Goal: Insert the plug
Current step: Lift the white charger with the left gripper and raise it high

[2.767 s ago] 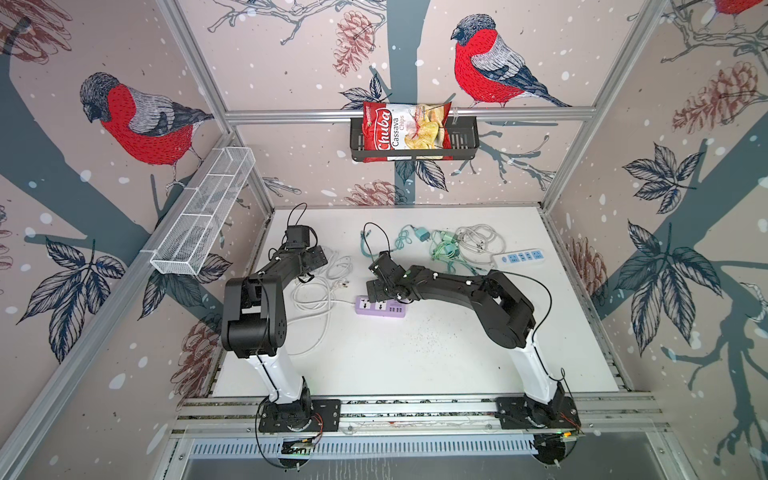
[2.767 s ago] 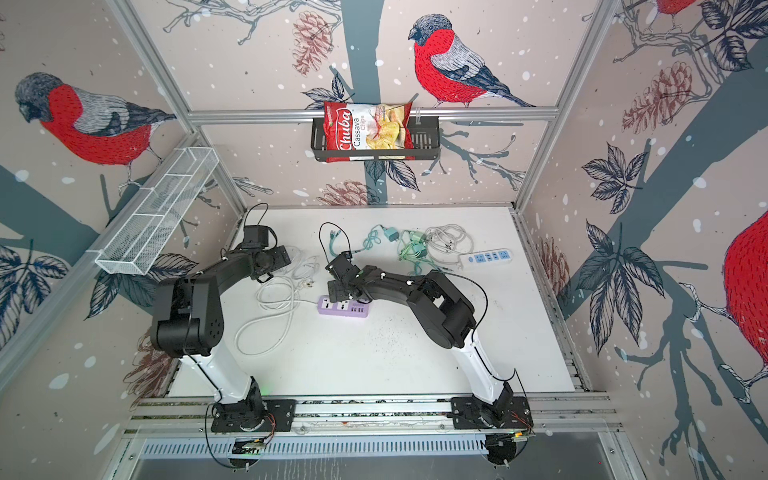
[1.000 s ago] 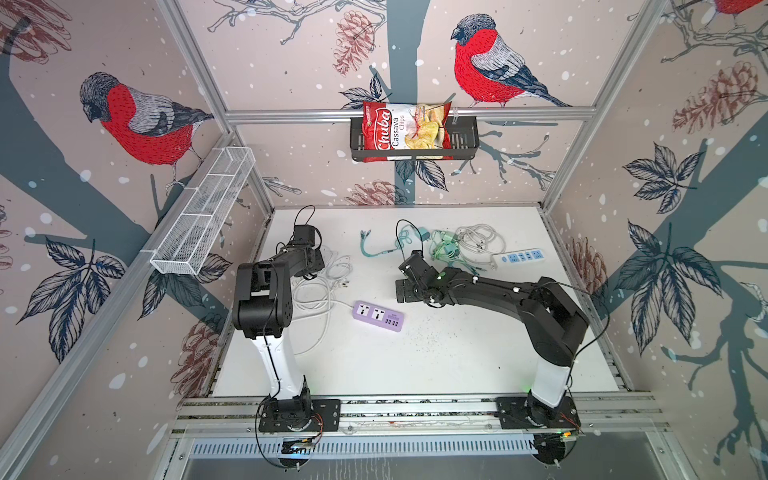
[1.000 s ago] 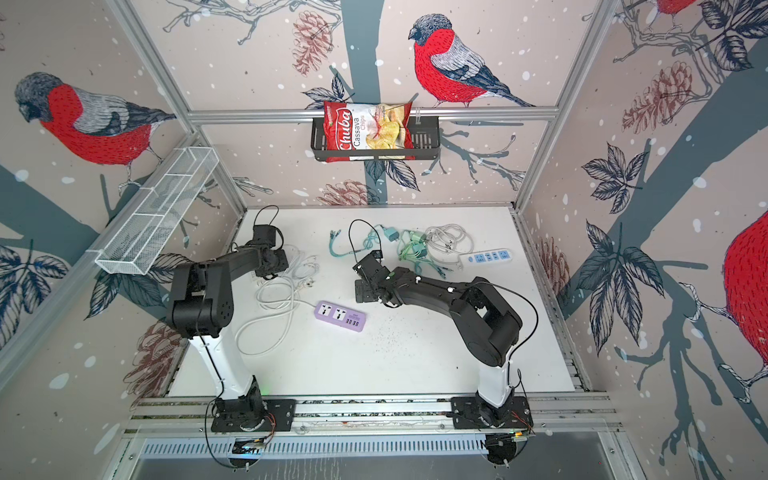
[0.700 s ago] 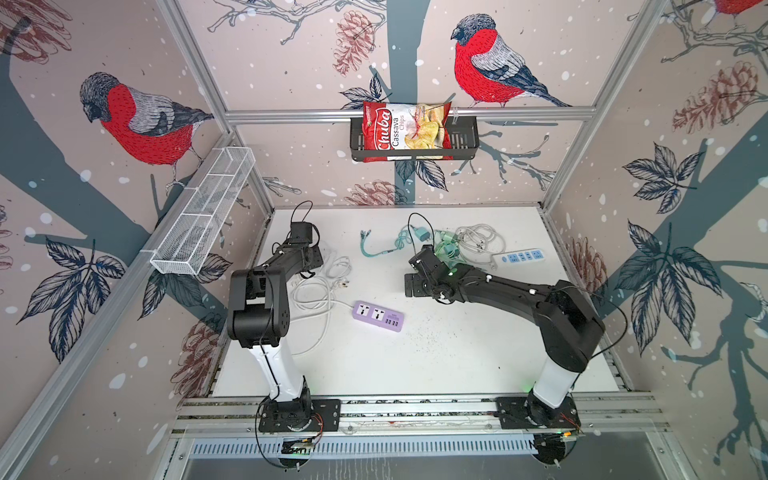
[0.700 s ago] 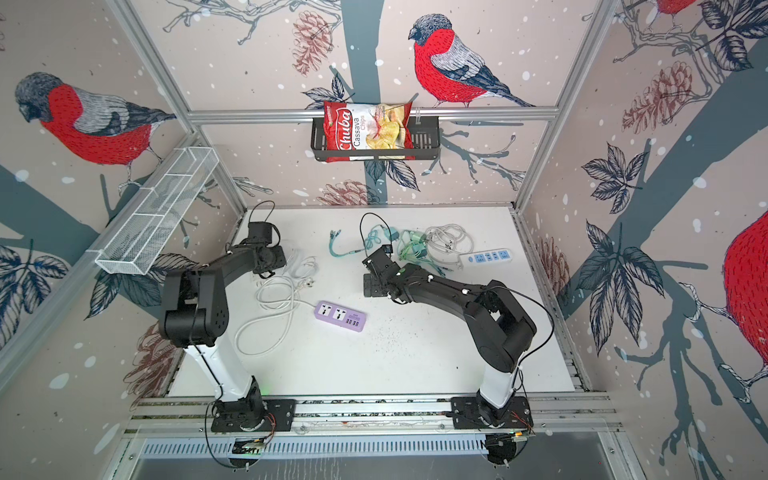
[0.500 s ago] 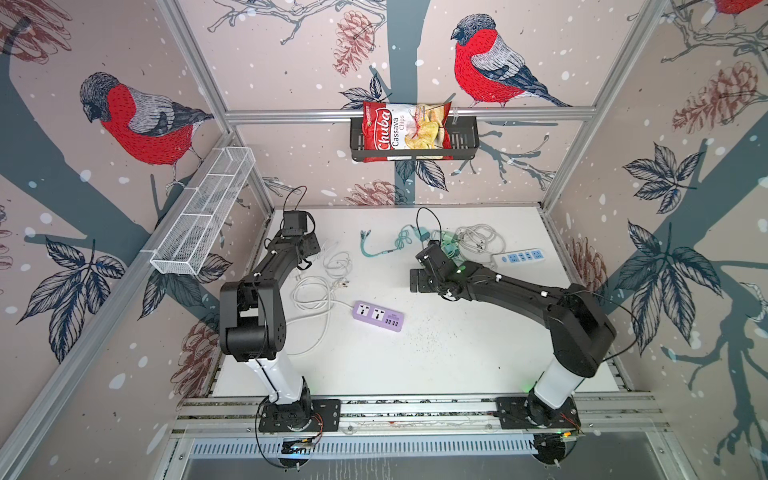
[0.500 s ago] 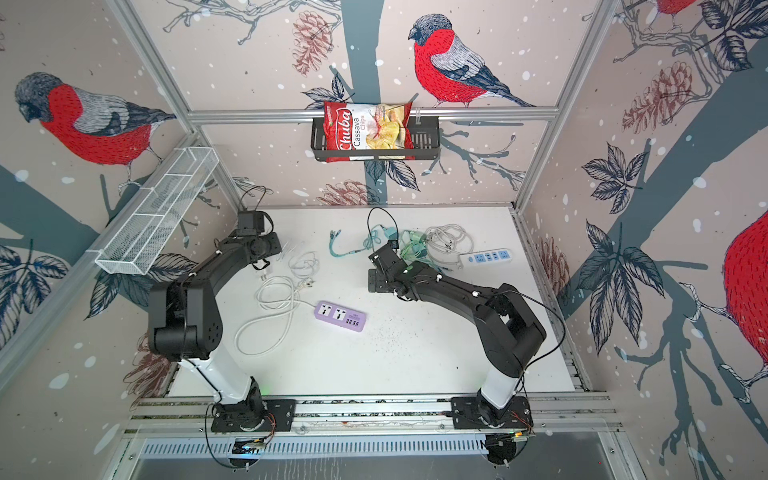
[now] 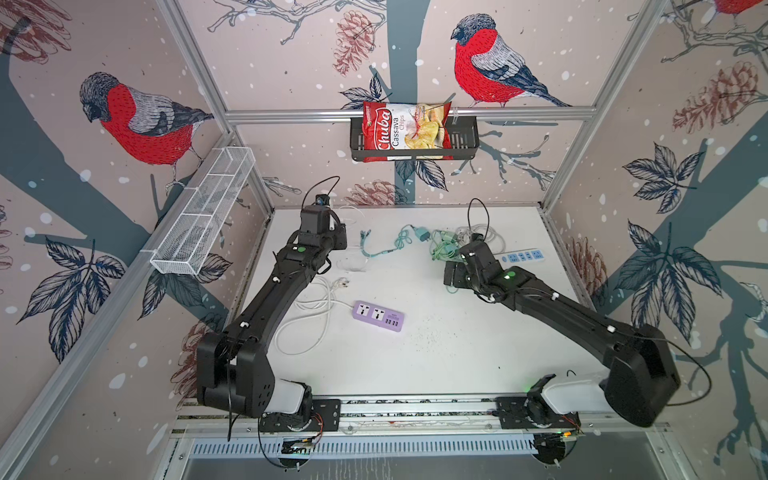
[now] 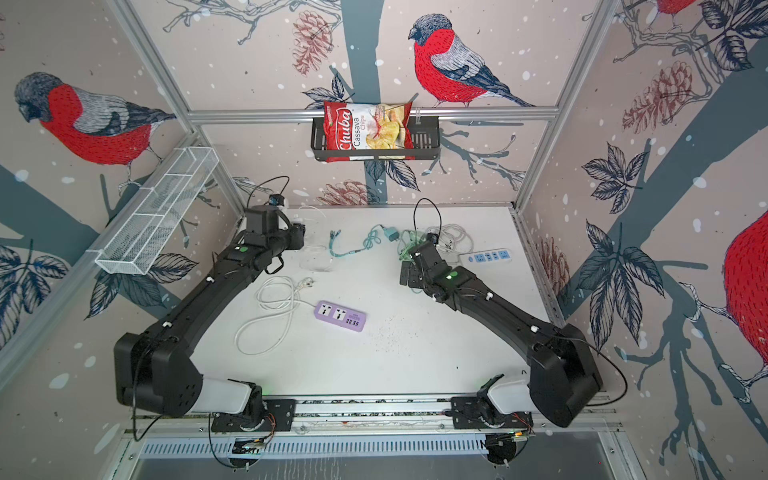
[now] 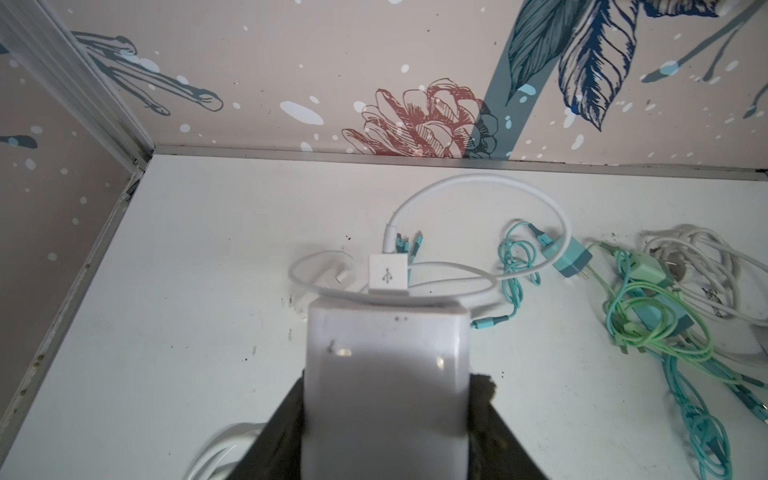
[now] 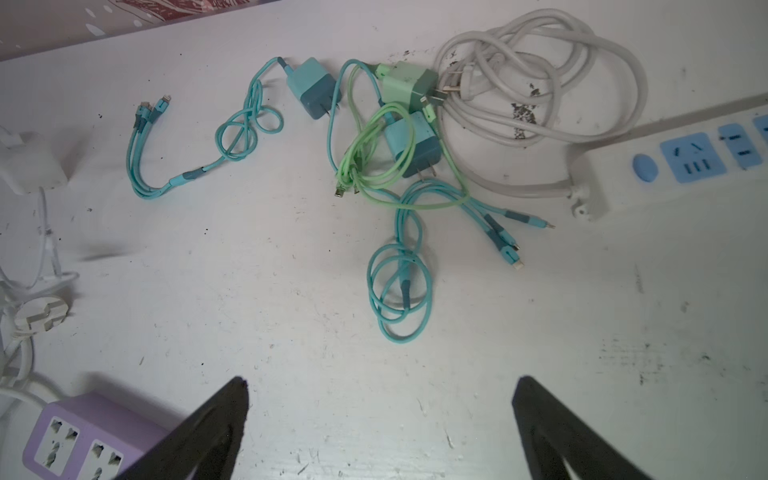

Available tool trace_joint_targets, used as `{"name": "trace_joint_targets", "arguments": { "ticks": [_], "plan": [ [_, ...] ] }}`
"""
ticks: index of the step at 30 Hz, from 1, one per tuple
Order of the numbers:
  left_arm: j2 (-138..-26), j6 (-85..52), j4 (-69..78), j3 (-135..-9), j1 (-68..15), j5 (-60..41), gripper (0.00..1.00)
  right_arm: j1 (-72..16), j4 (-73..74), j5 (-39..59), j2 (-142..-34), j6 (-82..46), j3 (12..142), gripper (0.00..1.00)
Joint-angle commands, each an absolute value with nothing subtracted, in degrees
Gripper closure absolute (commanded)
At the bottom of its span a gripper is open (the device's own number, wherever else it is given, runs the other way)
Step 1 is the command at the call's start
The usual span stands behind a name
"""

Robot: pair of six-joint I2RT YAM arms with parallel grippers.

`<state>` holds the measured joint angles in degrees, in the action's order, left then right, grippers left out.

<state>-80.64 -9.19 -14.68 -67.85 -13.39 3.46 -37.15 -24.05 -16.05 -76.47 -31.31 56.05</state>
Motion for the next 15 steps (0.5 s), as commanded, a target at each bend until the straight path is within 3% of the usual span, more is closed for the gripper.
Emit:
{"name": "trace_joint_targets", "arguments": {
  "ticks": [1,9,15],
  "plan": [
    [-79.8,-7.1,-11.9,-67.1,-14.3,-1.8,0.60,-36.1,-24.2,-16.0,-73.1,-30.9,53.8,0.00],
    [-82.9,-9.2,-18.6,-64.2,-14.3,-0.3,0.61,-35.5,-22.7,-14.6,-66.8,-31.6,49.8,0.01],
    [-94.3,-12.4,-30.6,-68.3,-14.2,3.5,0.67,-35.5,-21.9,-13.6,-67.3,-31.1,49.8,0.01]
  ]
}}
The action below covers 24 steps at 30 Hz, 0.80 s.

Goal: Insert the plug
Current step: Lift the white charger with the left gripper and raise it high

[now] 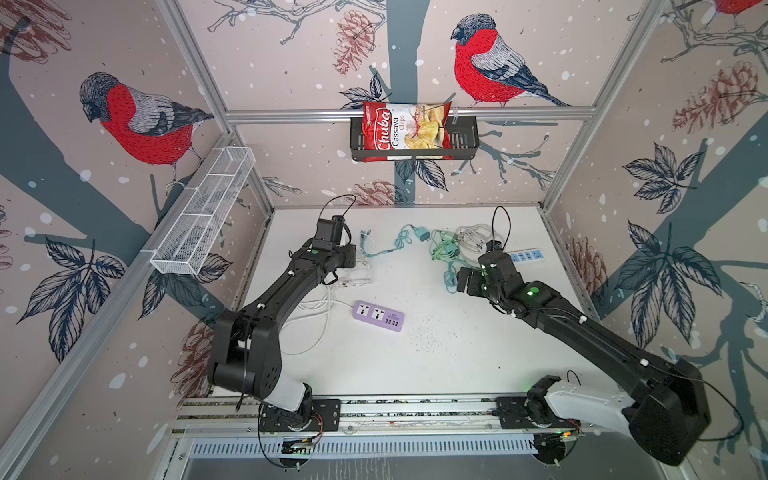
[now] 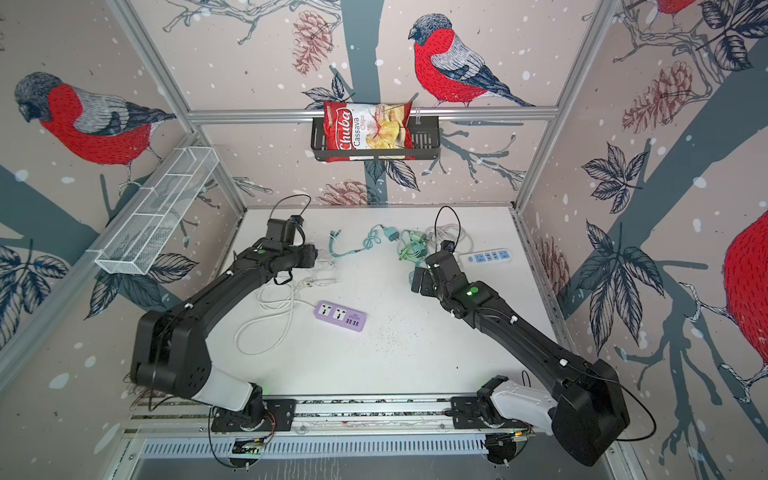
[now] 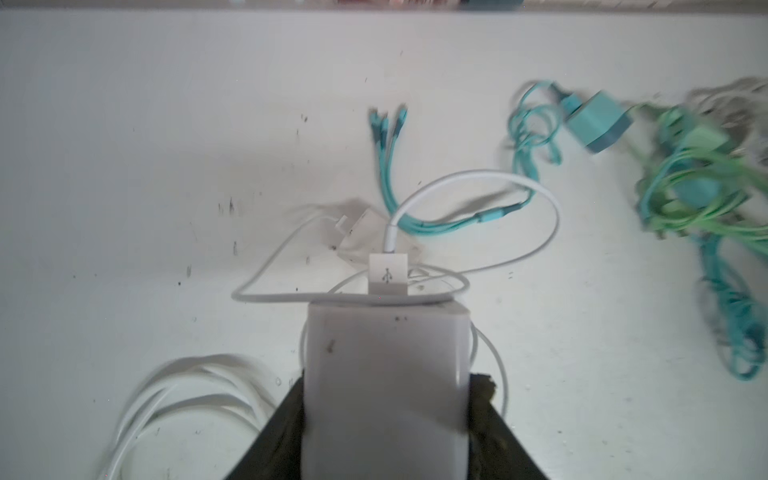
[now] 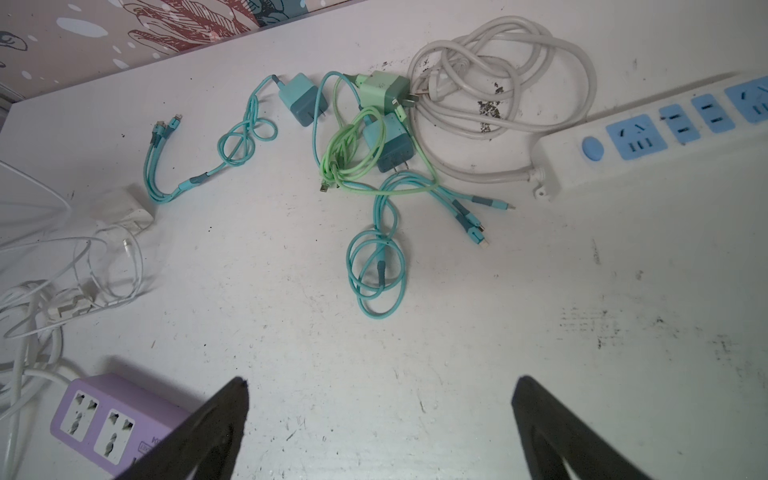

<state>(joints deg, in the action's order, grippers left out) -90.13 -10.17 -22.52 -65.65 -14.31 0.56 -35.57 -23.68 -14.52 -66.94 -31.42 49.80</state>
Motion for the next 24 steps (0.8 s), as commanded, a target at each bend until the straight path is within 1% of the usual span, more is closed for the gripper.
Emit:
{"name": "trace_joint_targets", "arguments": {
  "ticks": [1,3,5,8,10,15,20,24],
  "plan": [
    [-96.2,-12.7,-32.7,-69.1,-14.3,3.8,0.68,-35.5,-21.9,-13.3,-67.8,-31.0,50.0,0.01],
    [-98.4,-12.7,-34.9,-70.1,-14.7,3.5,0.70,-35.5,-22.0,-12.8,-68.8,-31.0,50.4,0.01],
    [-97.9,-12.6,-35.2,-70.1,-15.4,1.3,0.71,-35.5,-22.0,-12.3,-70.1,-31.0,50.9,0.01],
    [-97.2,-12.4,-37.4,-70.9,-16.5,-1.6,0.67,-35.6,-22.0,-11.8,-71.4,-30.9,51.3,0.01],
    [-97.9,-12.2,-40.0,-72.2,-17.8,-2.7,0.67,-35.5,-21.8,-11.4,-71.5,-30.9,51.3,0.00],
    [-92.4,-10.4,-34.2,-71.1,-20.3,-17.6,0.65,-35.5,-21.0,-11.0,-71.5,-30.7,51.1,0.00],
    [-87.0,-9.5,-29.9,-76.0,-21.1,-31.7,0.62,-35.5,-21.4,-10.8,-70.9,-30.1,51.2,0.00],
    [-85.1,-9.7,-27.7,-82.5,-20.9,-33.9,0.60,-35.5,-21.0,-10.0,-70.1,-30.1,51.2,0.00]
  ]
}}
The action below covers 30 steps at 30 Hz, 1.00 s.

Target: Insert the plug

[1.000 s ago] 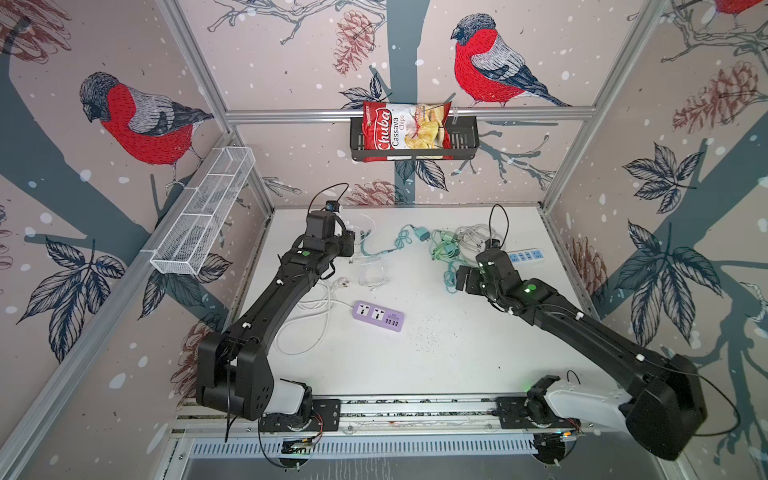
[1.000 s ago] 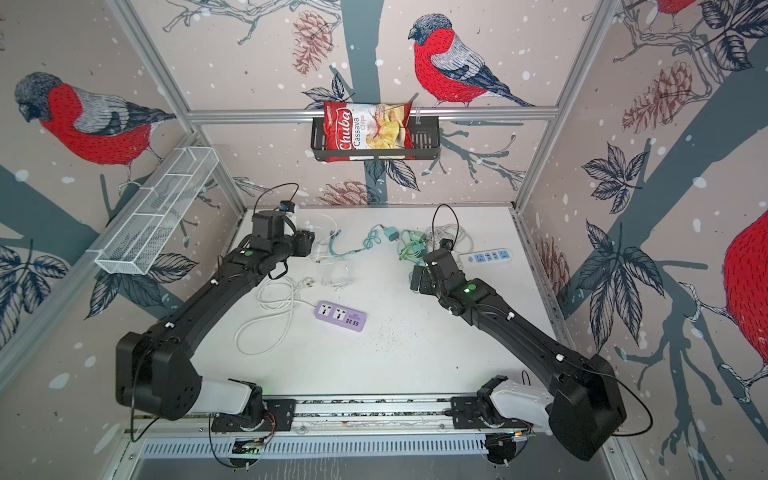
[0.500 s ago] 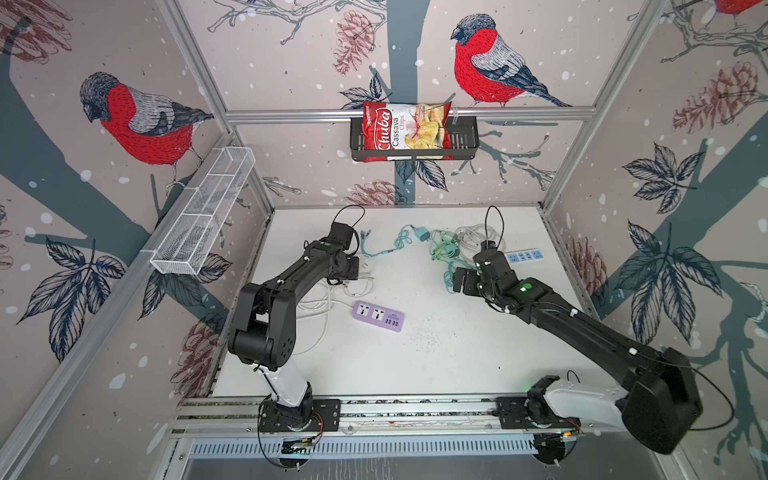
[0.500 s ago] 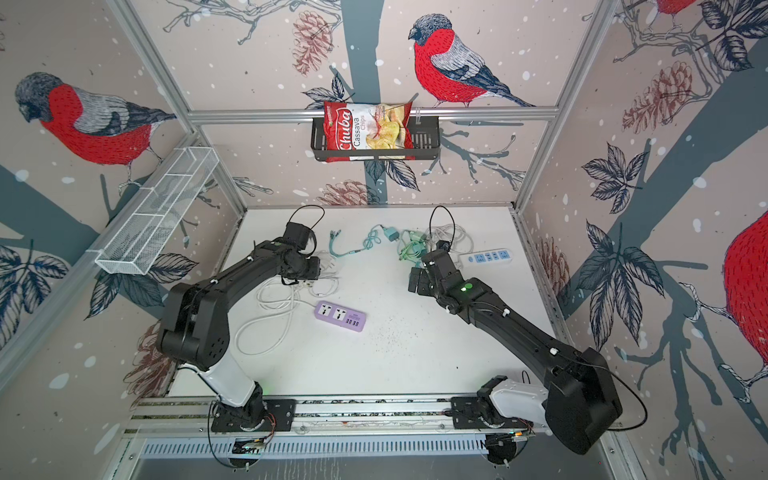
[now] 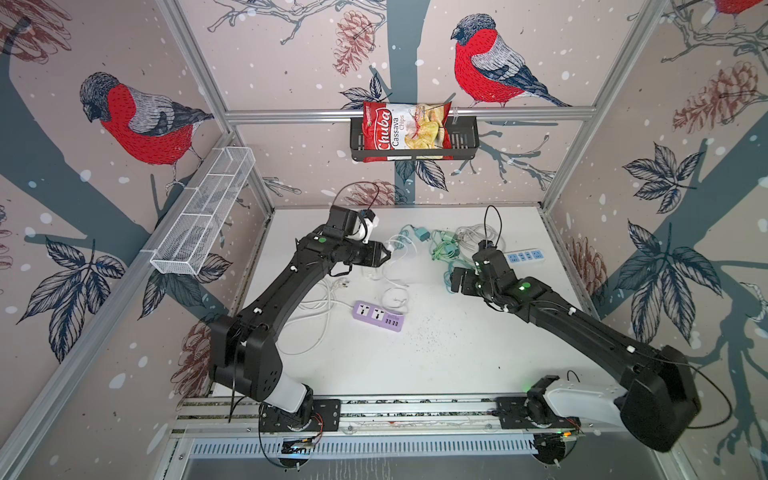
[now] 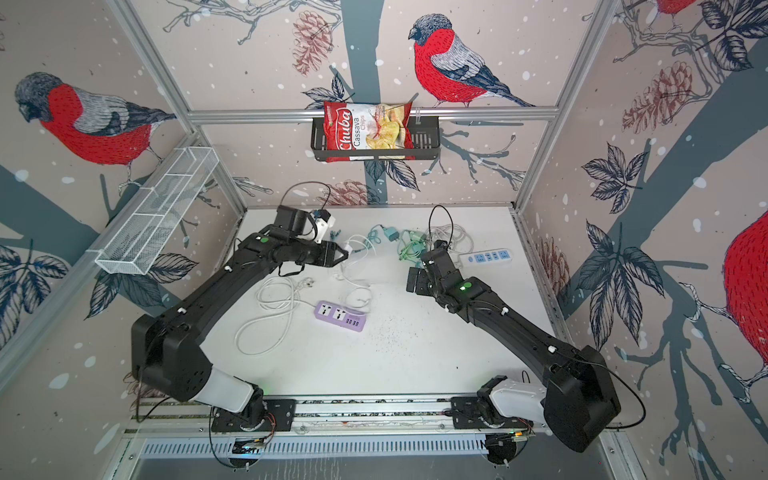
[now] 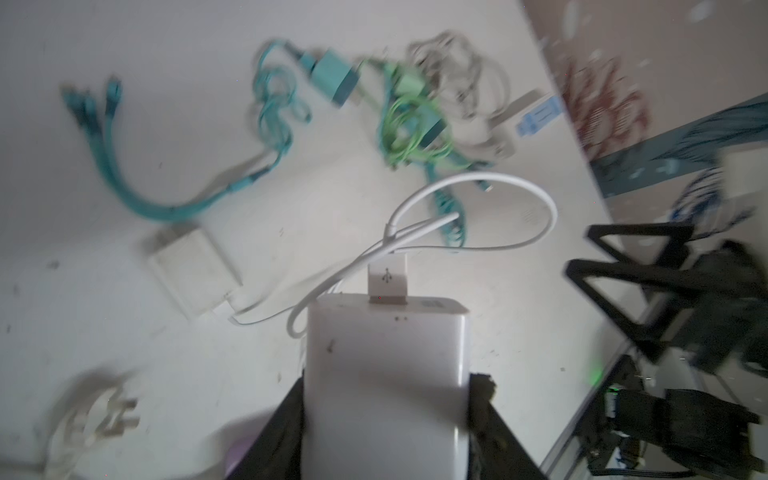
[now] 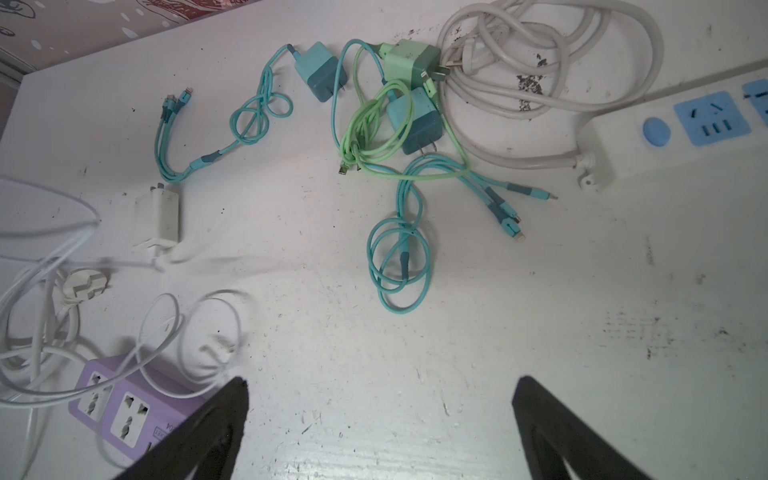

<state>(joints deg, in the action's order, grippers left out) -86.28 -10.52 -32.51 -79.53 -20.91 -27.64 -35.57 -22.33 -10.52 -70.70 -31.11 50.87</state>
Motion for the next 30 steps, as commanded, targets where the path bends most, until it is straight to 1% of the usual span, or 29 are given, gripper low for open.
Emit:
{"name": "trace_joint_targets", "arguments": {
  "ticks": [1,3,5,10,13,19,22,26,30],
  "plan": [
    [-84.7,-10.6,-26.0,-83.3,-20.8,-33.4,0.59,-35.5,-20.8,-9.7,-70.0,-30.0,51.2,0.00],
    [-85.3,-11.2,-26.0,-86.2,-20.4,-32.3,0.59,-35.5,-20.7,-9.6,-69.9,-30.2,51.3,0.01],
    [-86.4,-11.5,-25.7,-88.4,-19.8,-33.6,0.59,-35.5,-20.7,-9.5,-69.8,-30.1,51.3,0.01],
    [-87.3,-12.0,-22.7,-88.6,-19.6,-35.2,0.59,-35.5,-20.9,-9.8,-70.0,-30.1,51.4,0.01],
    [-85.4,-14.3,-17.5,-85.5,-19.3,-37.9,0.60,-35.5,-21.0,-9.7,-70.0,-30.1,51.4,0.01],
    [-80.7,-21.2,-6.4,-77.5,-15.5,-42.8,0.59,-35.5,-21.0,-9.3,-69.6,-30.3,51.2,0.01],
    [-79.8,-20.6,-6.1,-75.7,-15.2,-42.7,0.59,-35.5,-20.9,-8.8,-69.8,-30.3,51.3,0.00],
    [-79.0,-19.5,-4.5,-71.9,-15.4,-45.1,0.58,-35.5,-20.1,-6.2,-70.2,-30.2,51.9,0.00],
    [-77.9,-15.7,-4.6,-67.2,-16.8,-43.6,0.58,-35.5,-19.9,-3.7,-69.9,-29.2,52.6,0.01]
  ]
}}
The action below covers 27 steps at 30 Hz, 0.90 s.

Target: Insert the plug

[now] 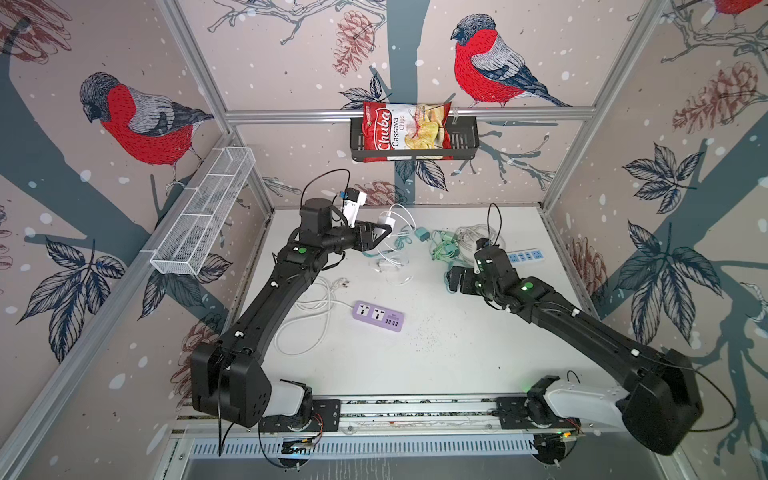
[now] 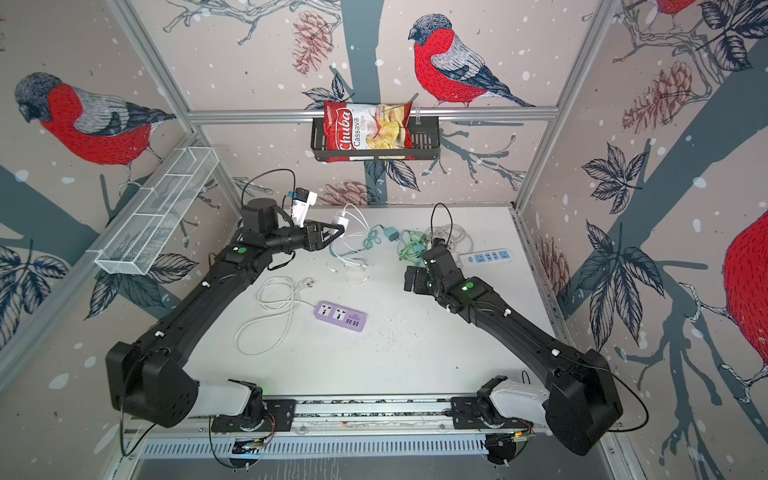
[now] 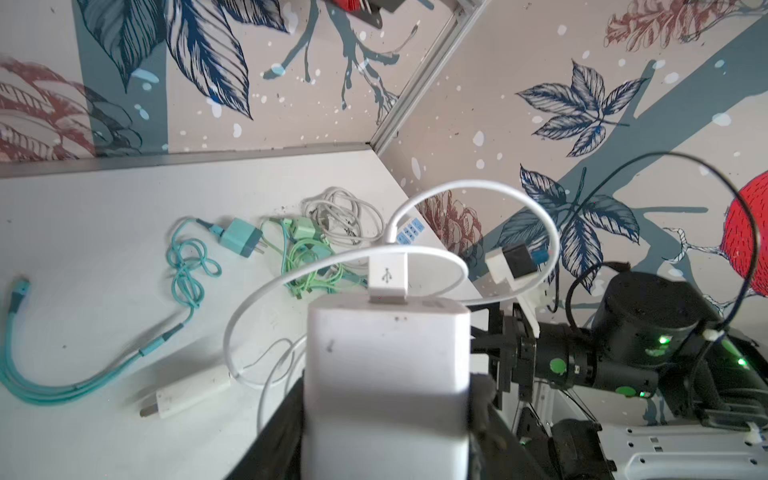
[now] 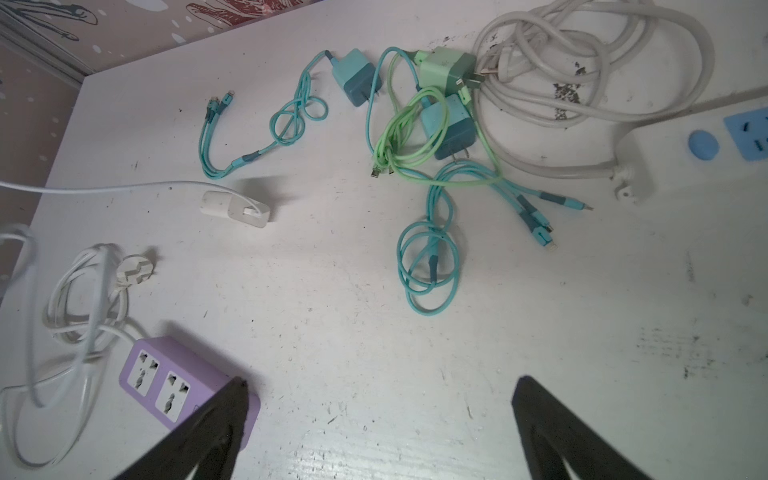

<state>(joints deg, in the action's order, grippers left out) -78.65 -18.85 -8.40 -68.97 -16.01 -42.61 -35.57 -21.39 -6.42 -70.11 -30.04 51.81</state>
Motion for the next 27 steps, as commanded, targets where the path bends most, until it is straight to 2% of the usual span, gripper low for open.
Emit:
{"name": "trace_joint_targets", "arguments": {
  "ticks": [1,7,17,27],
  "plan": [
    [-78.0,-14.8,-5.2,-66.3,-17.3,-42.4,0.58,-35.4,-20.0,-3.2,-69.7,-29.0,52.9,0.01],
    [-82.4,-11.3,-9.1,-64.2,-22.7,-33.8,0.59,-34.6,-20.3,0.3,-68.6,-28.0,53.7,0.00],
    [-93.5,-7.6,-7.8,-63.1,-32.4,-28.5,0.61,-32.5,-19.9,11.3,-68.4,-26.9,53.3,0.05],
    [-105.9,-1.4,-8.0,-67.9,-39.9,-27.1,0.63,-26.1,-19.9,17.8,-67.0,-27.9,48.5,0.17]
  ]
}}
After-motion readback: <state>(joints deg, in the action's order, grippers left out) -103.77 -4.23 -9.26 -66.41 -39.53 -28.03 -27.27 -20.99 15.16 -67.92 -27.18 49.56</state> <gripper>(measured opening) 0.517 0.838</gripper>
